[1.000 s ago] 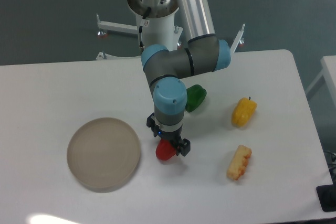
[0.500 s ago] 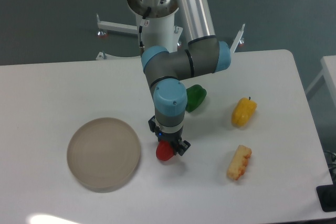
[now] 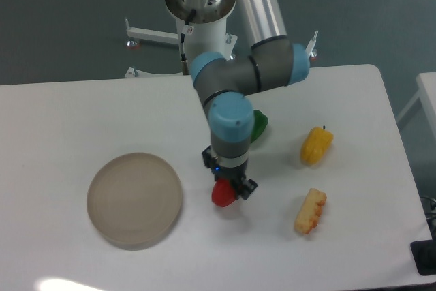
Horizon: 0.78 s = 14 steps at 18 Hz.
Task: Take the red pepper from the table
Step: 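Lift the held red pepper and carry it toward the yellow pepper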
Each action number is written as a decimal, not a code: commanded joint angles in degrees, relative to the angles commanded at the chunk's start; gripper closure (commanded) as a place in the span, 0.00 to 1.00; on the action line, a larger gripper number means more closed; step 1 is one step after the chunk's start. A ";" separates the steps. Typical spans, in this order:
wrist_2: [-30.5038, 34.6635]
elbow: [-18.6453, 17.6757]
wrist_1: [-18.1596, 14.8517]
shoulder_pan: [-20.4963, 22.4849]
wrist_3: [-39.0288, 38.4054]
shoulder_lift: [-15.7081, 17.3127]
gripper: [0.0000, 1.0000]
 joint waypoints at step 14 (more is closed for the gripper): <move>2.72 0.27 -0.18 4.32 7.50 1.33 0.49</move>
